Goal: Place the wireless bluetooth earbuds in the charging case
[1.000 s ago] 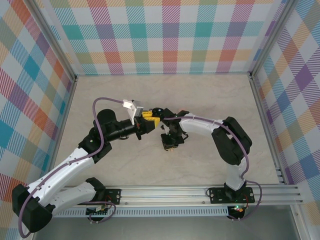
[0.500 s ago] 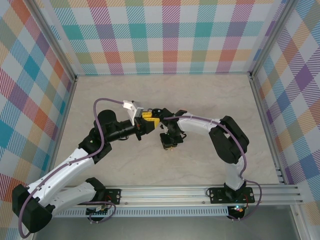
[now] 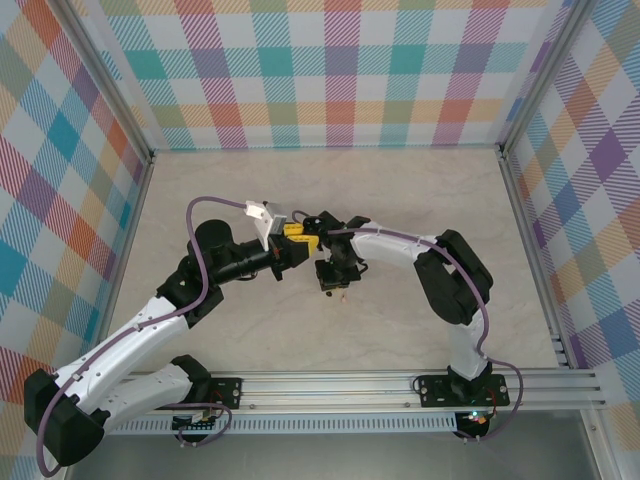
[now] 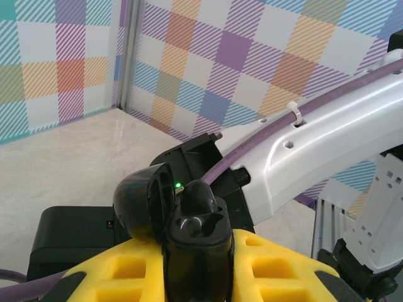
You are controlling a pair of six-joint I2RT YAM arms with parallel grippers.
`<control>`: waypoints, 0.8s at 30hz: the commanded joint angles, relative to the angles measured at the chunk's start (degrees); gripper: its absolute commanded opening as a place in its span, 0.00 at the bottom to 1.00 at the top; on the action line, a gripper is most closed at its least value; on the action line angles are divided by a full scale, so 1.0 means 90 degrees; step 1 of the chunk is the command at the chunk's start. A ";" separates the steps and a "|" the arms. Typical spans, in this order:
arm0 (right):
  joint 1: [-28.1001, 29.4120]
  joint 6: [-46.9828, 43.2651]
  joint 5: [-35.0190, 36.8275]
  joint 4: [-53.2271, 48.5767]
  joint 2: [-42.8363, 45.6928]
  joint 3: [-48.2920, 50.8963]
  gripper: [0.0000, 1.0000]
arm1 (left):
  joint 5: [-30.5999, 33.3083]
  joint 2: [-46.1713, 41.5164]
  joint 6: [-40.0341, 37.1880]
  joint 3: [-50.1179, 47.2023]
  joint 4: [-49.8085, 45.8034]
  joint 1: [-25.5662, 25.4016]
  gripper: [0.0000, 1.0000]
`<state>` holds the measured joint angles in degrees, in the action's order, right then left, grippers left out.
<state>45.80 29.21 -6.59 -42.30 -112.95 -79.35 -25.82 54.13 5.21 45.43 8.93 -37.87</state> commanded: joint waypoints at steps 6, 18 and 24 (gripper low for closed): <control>0.0048 -0.0266 0.0332 -0.0421 0.0075 -0.0312 0.38 | -0.0002 -0.0127 -0.0053 -0.0071 0.0120 -0.0071 0.20; 0.0048 -0.0528 0.0049 -0.0693 -0.0397 -0.0542 0.49 | 0.0015 -0.0113 -0.0083 -0.0043 0.0074 -0.0076 0.20; 0.0067 -0.0504 -0.0070 -0.0719 -0.0520 -0.0567 0.45 | 0.0018 -0.0091 -0.0081 -0.0038 0.0092 -0.0075 0.20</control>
<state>45.87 25.26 -5.52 -47.16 -116.88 -83.00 -25.82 54.13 5.06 45.43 8.95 -37.87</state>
